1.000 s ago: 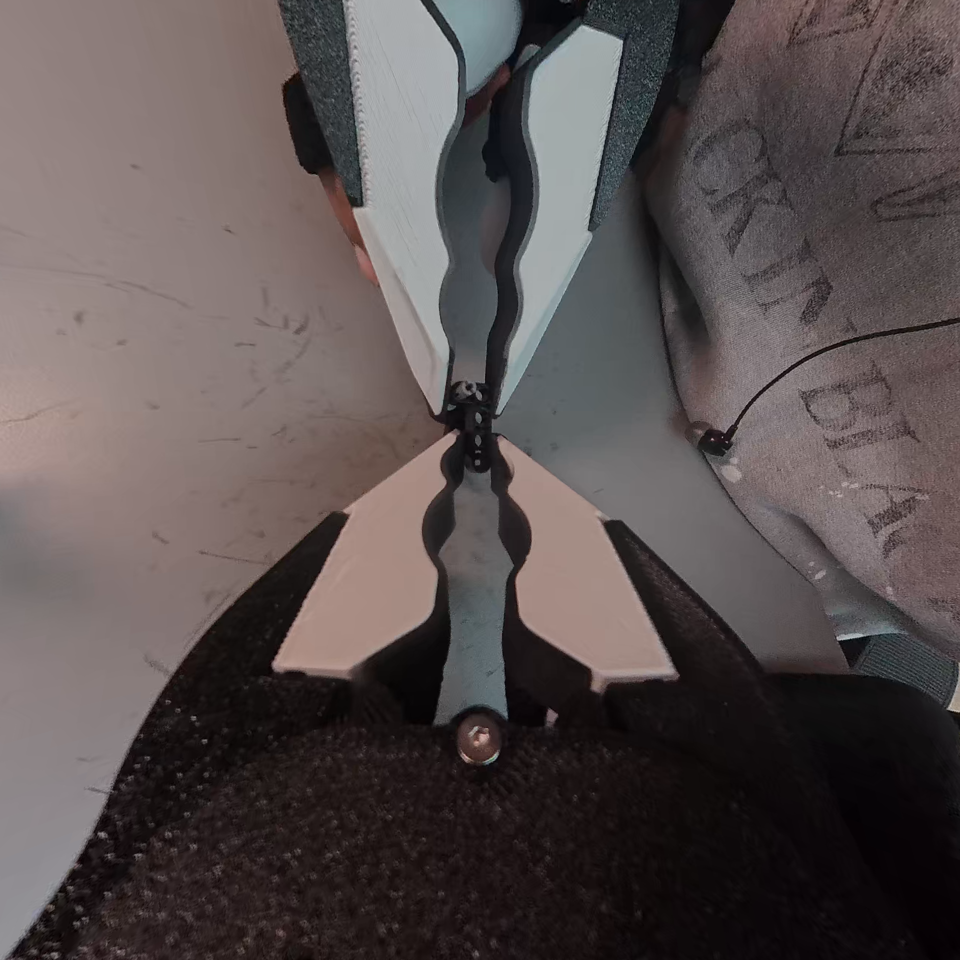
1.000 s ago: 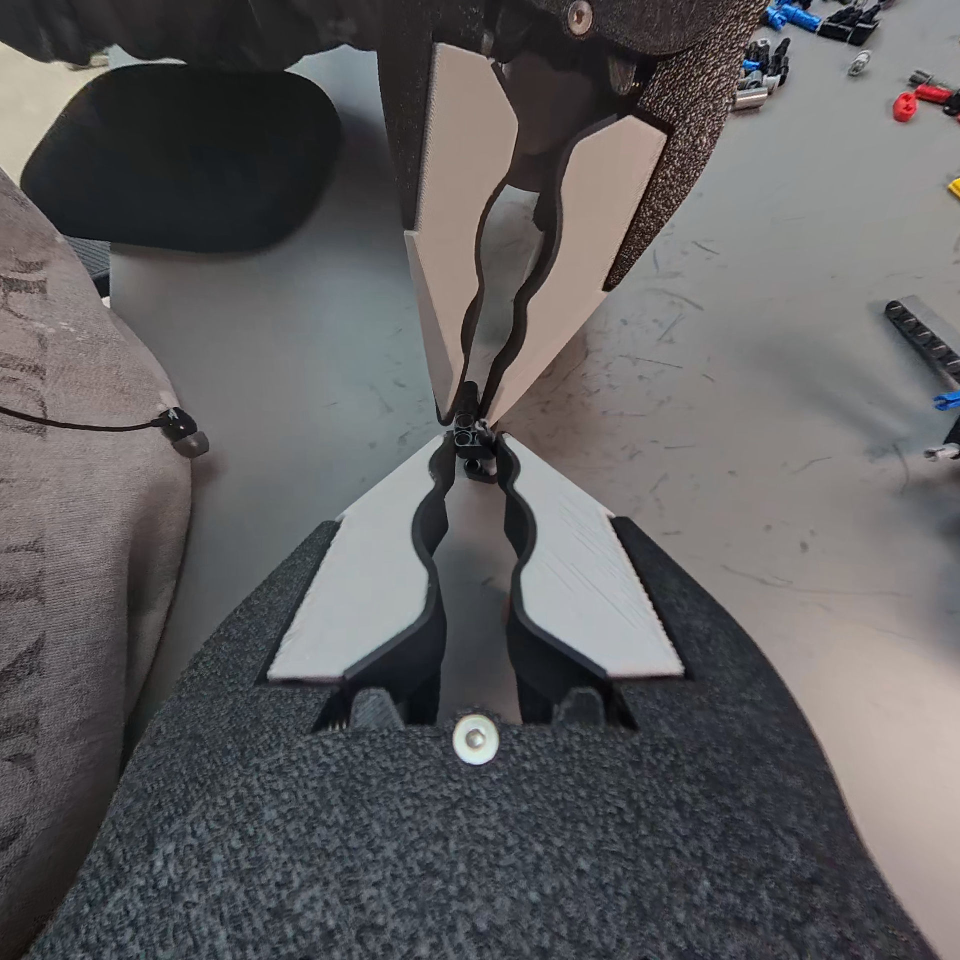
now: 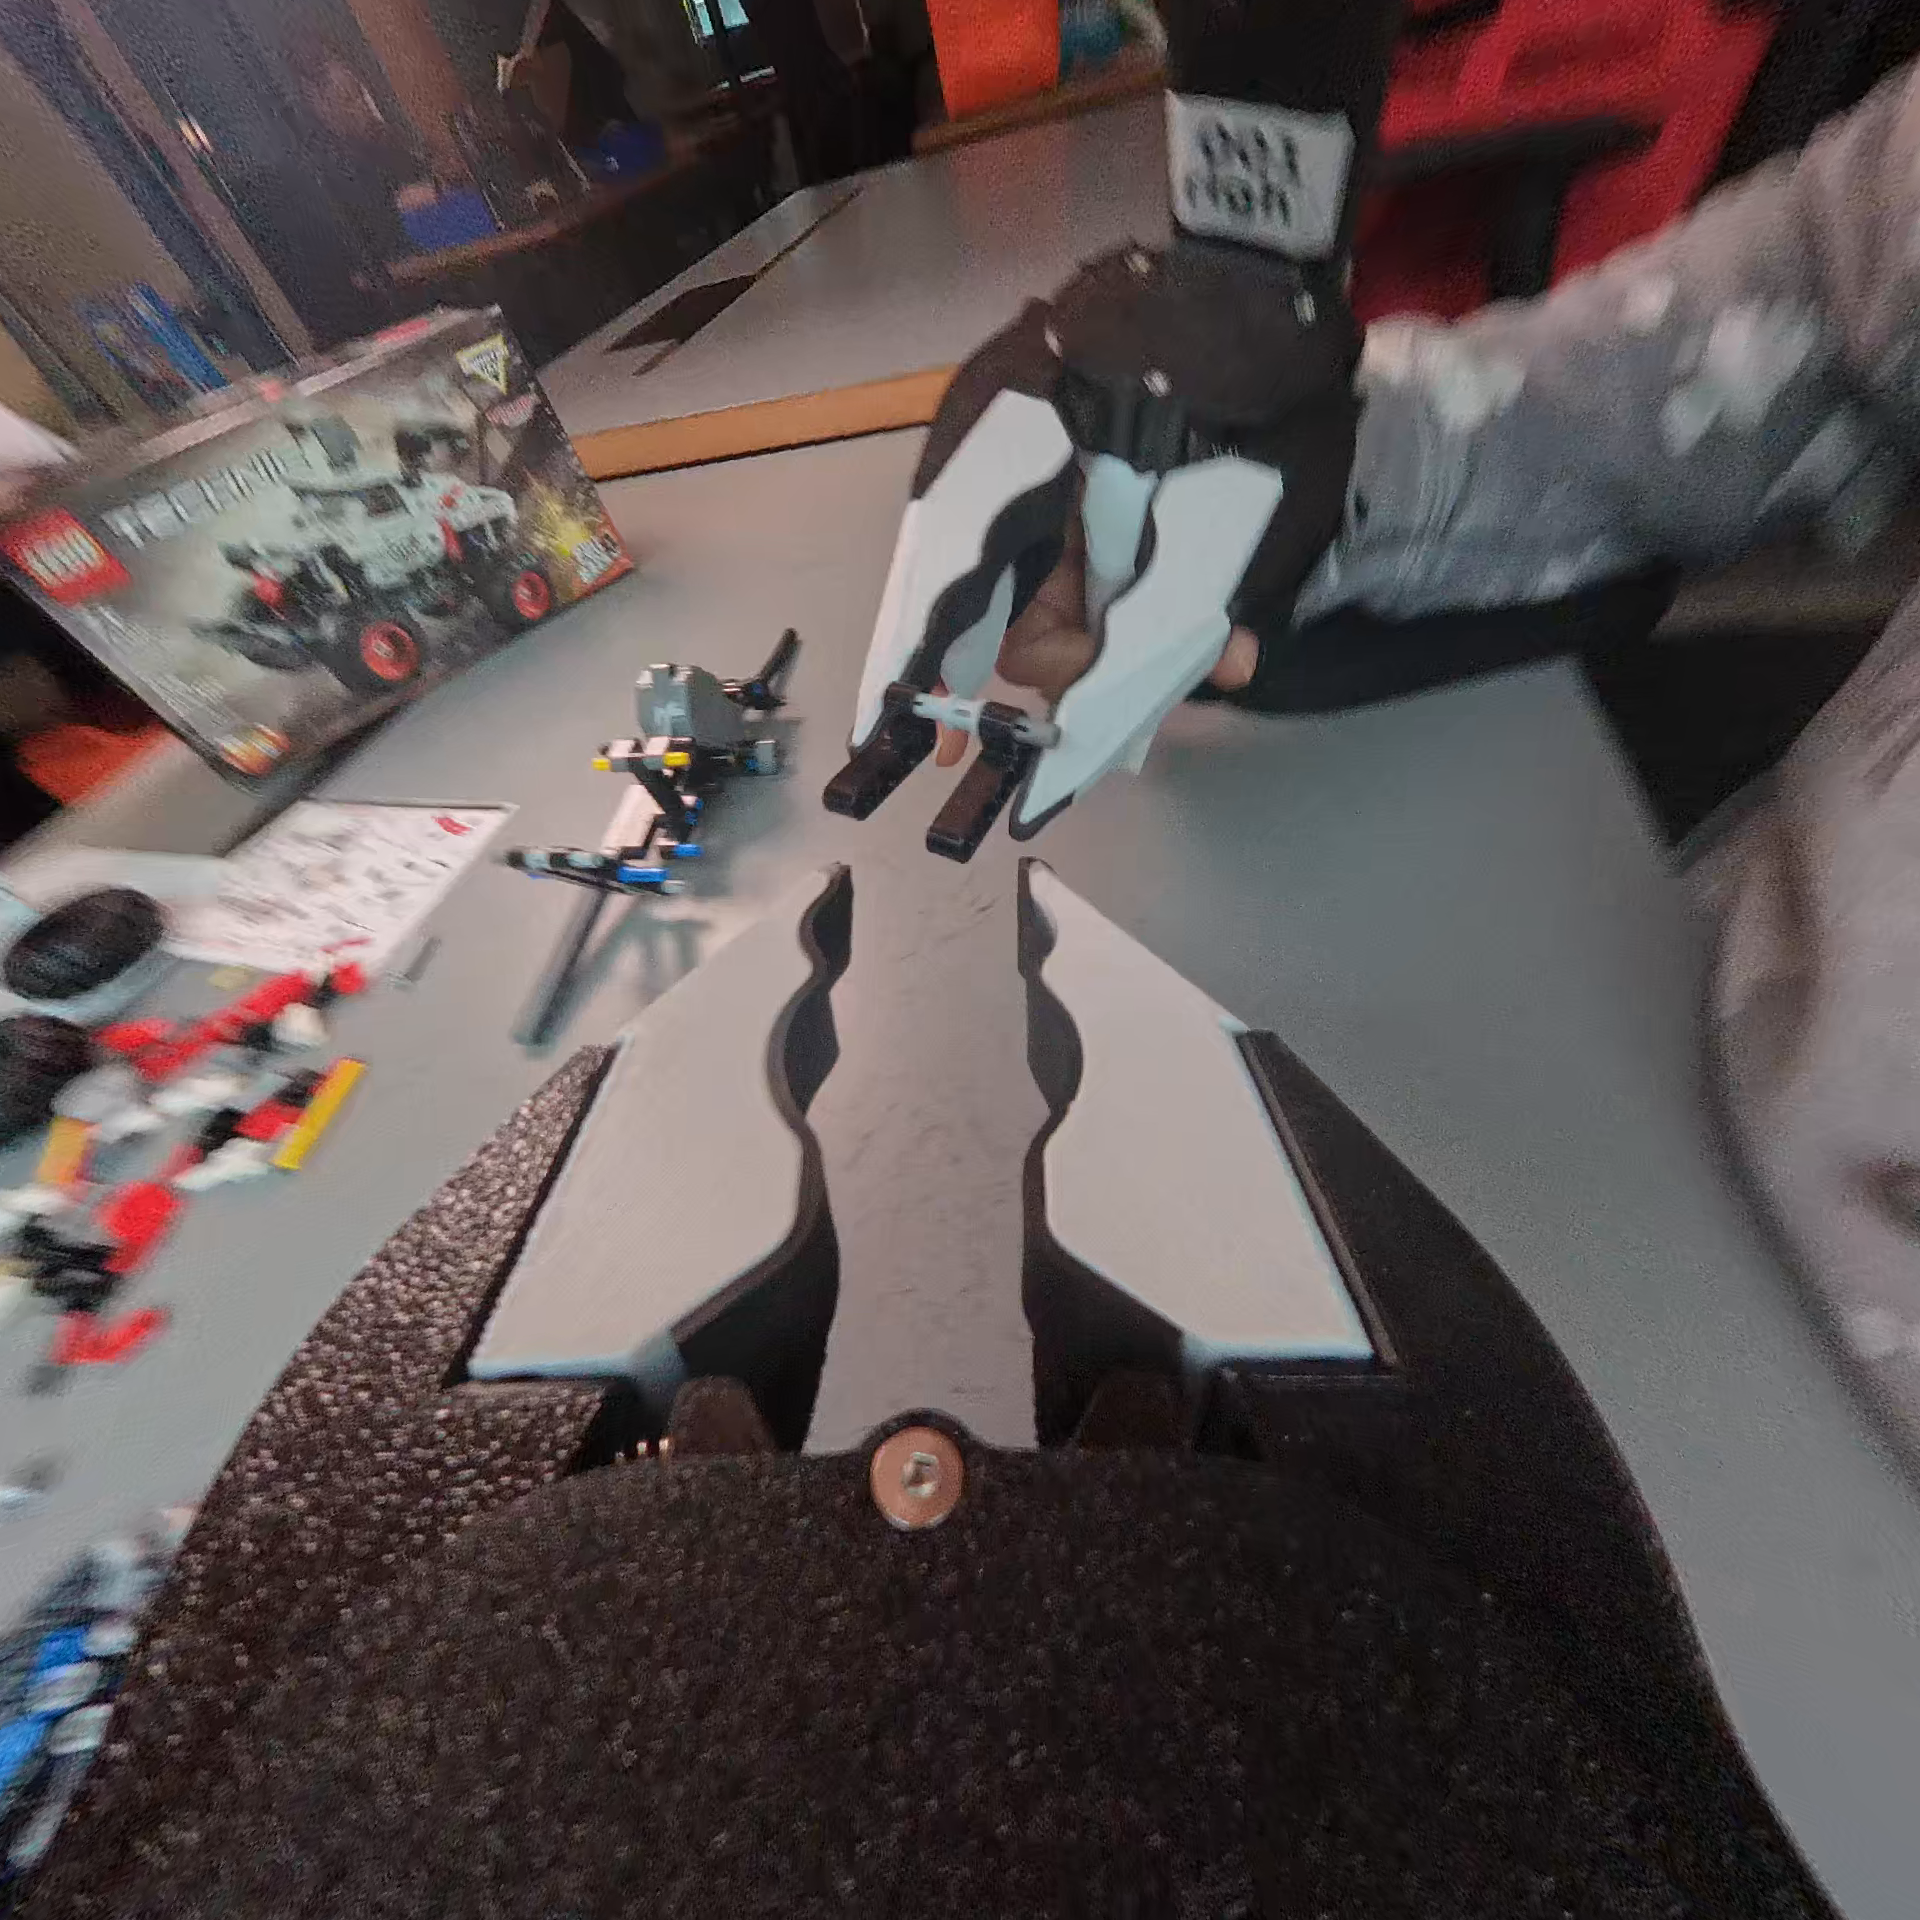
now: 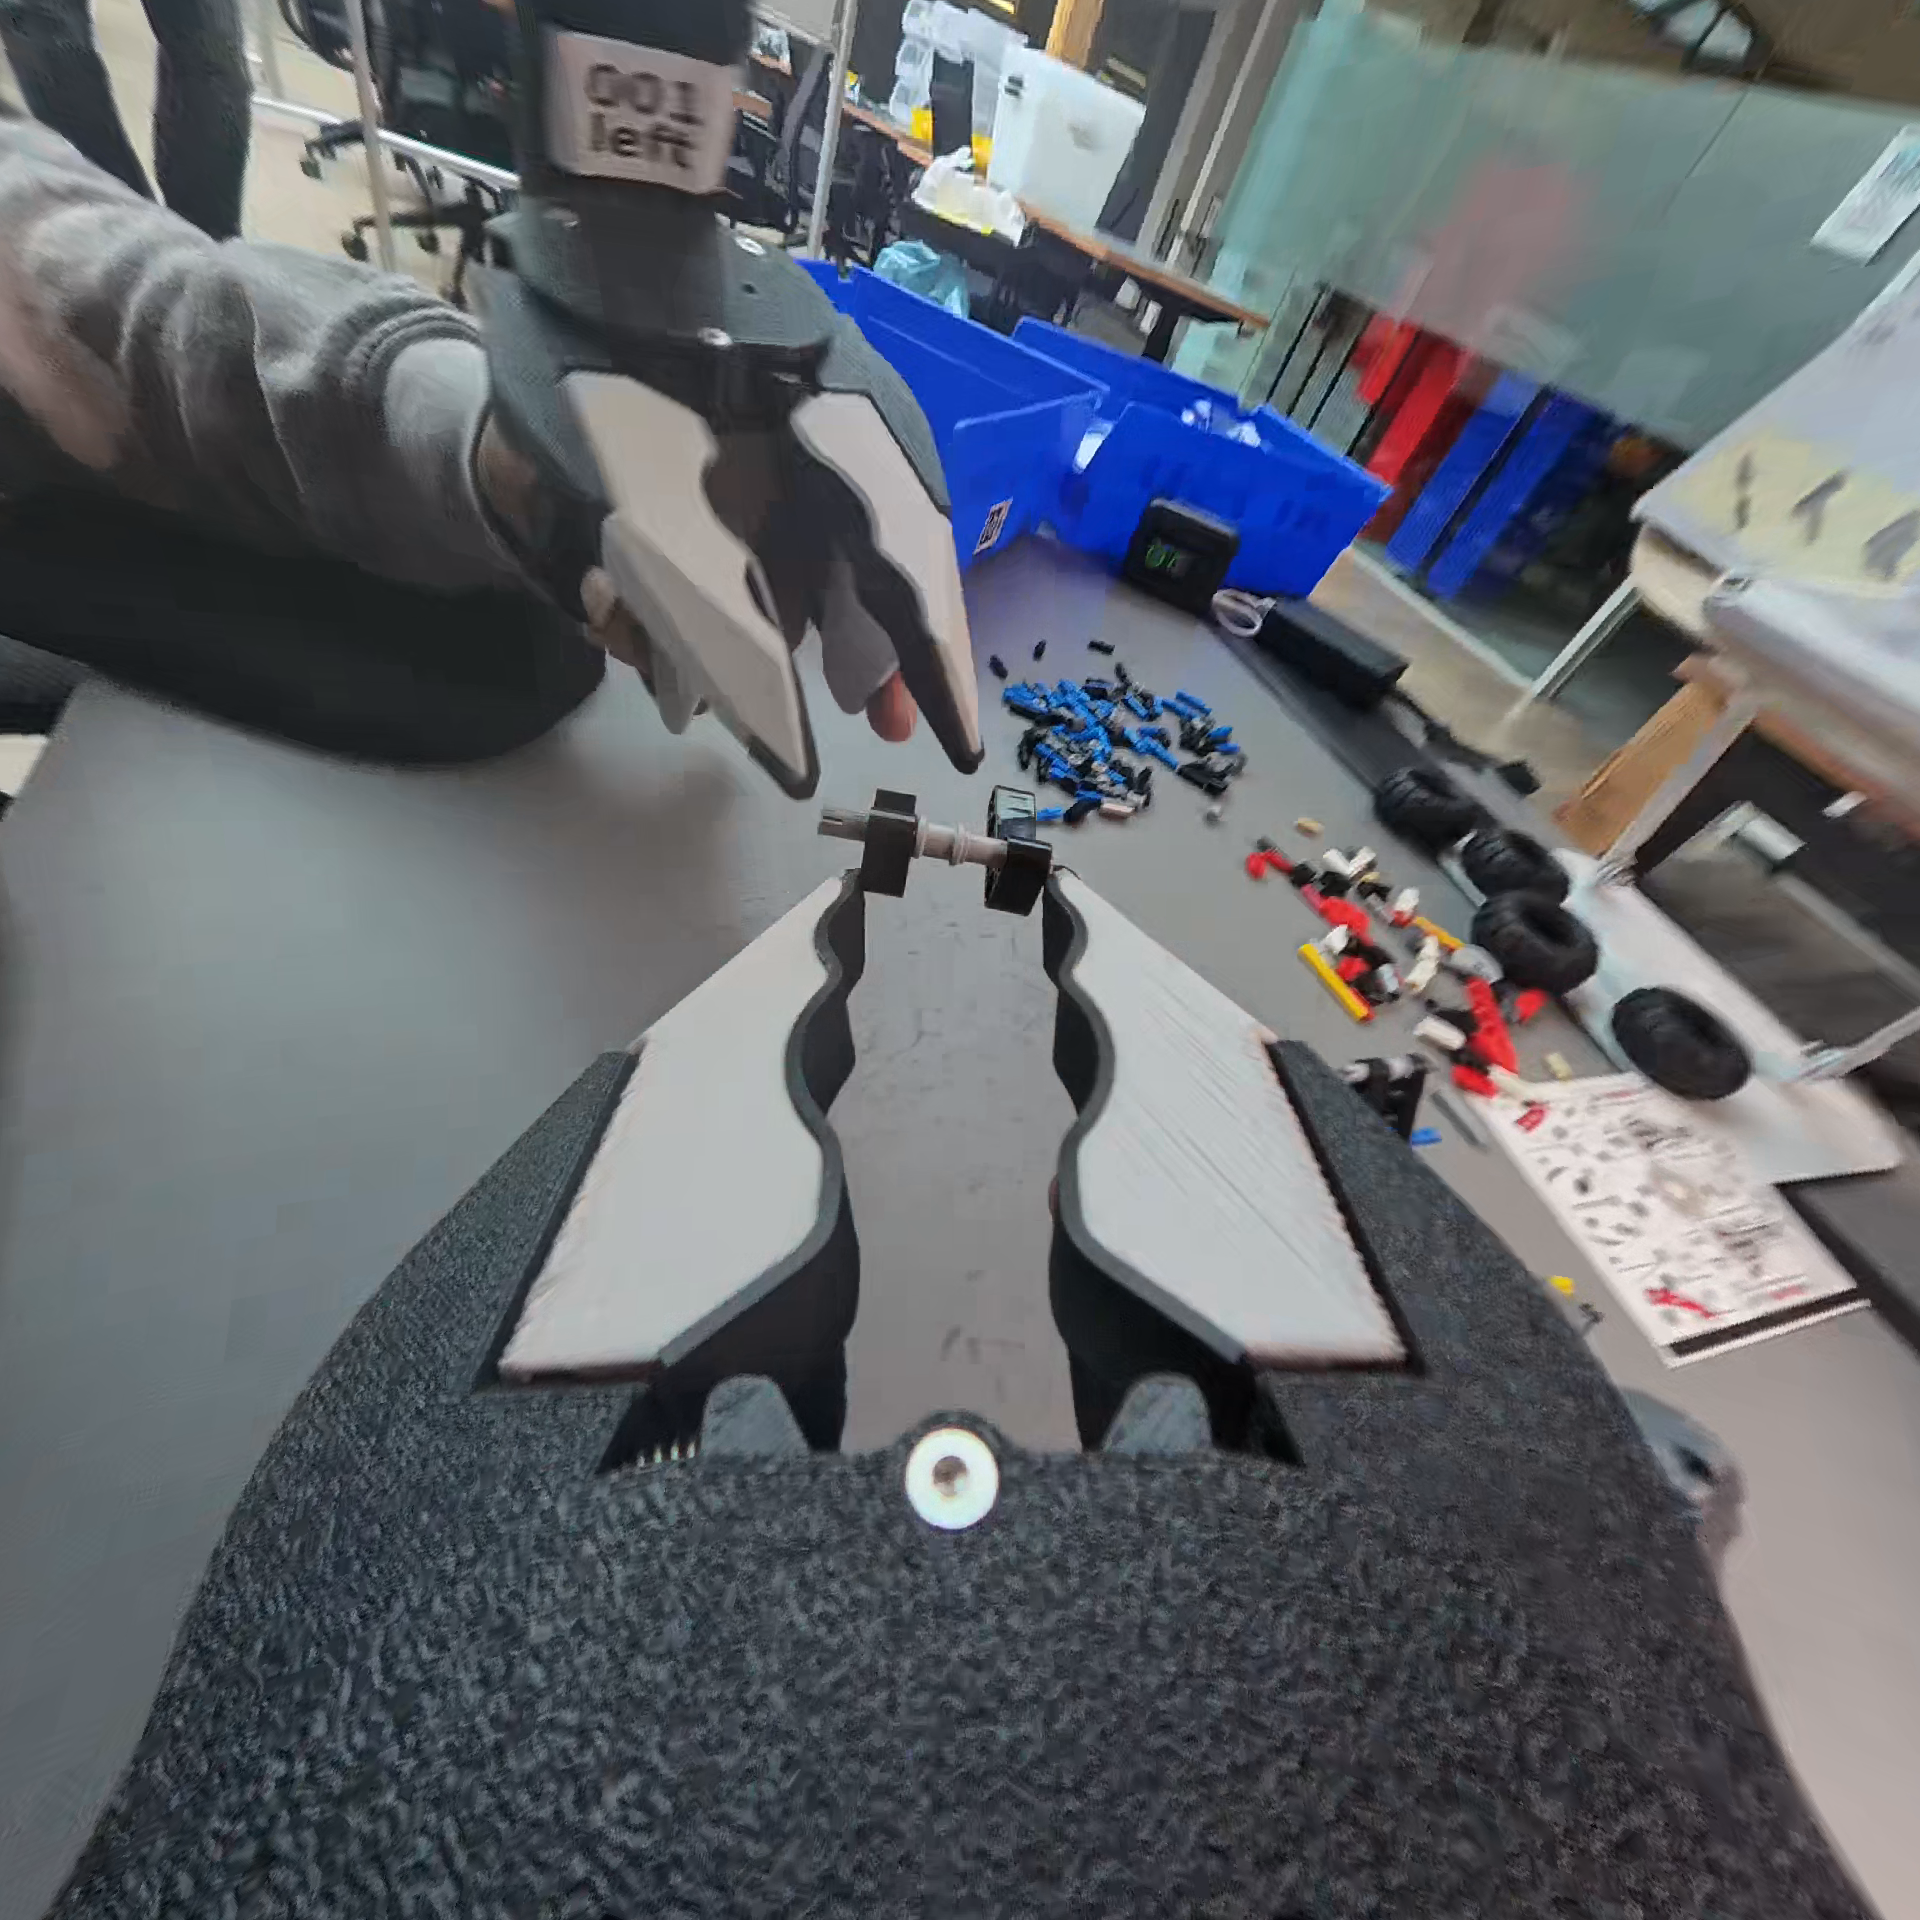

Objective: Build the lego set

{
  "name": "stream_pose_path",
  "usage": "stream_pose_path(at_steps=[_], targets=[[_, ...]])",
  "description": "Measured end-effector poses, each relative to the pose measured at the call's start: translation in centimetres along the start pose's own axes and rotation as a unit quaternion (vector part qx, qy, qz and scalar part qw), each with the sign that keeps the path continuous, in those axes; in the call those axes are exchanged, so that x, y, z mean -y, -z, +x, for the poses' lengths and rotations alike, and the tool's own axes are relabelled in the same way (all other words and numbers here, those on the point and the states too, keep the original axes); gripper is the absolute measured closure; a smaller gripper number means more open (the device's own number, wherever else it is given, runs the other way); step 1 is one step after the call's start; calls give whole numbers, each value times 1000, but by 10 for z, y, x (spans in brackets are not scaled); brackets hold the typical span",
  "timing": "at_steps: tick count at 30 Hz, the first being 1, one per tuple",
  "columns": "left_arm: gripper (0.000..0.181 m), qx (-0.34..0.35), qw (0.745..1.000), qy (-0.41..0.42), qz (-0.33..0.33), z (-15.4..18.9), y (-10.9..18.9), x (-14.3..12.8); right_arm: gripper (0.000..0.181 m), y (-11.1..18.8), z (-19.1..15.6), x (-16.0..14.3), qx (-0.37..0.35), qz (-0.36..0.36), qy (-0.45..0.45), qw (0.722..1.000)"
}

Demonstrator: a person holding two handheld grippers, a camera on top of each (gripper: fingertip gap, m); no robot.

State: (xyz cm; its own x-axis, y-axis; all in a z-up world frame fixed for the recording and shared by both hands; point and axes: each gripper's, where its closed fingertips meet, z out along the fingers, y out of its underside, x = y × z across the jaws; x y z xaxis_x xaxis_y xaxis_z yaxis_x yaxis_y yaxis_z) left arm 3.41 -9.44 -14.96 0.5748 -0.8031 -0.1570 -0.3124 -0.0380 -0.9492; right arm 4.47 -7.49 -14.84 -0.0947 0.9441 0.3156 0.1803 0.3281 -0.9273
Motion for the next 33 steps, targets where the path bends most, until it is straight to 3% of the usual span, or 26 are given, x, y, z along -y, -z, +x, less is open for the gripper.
stream_pose_path(at_steps=[1,2,4,5,7,10,16,19,22,25,30,33], targets=[[143,-30,994,103,23,-4,3,6,147,1,0,5,-14,9,46,999],[140,-65,975,206,44,-8,4,11,147,1,1,12,-30,21,91,995],[135,-150,915,366,83,-7,5,23,147,-1,2,26,-58,41,166,984],[132,-187,889,408,92,-3,4,26,147,-3,2,31,-72,45,200,976],[134,-228,868,432,88,8,-1,28,147,-6,2,36,-91,47,266,958],[150,-208,886,408,67,13,-11,23,147,-12,3,32,-109,31,341,933],[149,-134,935,327,4,8,-22,-2,148,-18,3,12,-112,-4,347,931],[151,-147,935,324,12,8,-20,0,148,-18,3,10,-62,-3,238,969],[164,-156,949,273,21,14,-16,5,149,-7,-7,9,70,-15,64,995],[164,-142,960,242,16,12,-16,3,156,5,-8,15,124,15,-9,992],[164,-157,963,218,38,16,-12,8,136,7,-11,21,168,33,-108,979],[164,-158,967,199,29,21,-17,6,144,6,-15,31,191,61,-158,967]])
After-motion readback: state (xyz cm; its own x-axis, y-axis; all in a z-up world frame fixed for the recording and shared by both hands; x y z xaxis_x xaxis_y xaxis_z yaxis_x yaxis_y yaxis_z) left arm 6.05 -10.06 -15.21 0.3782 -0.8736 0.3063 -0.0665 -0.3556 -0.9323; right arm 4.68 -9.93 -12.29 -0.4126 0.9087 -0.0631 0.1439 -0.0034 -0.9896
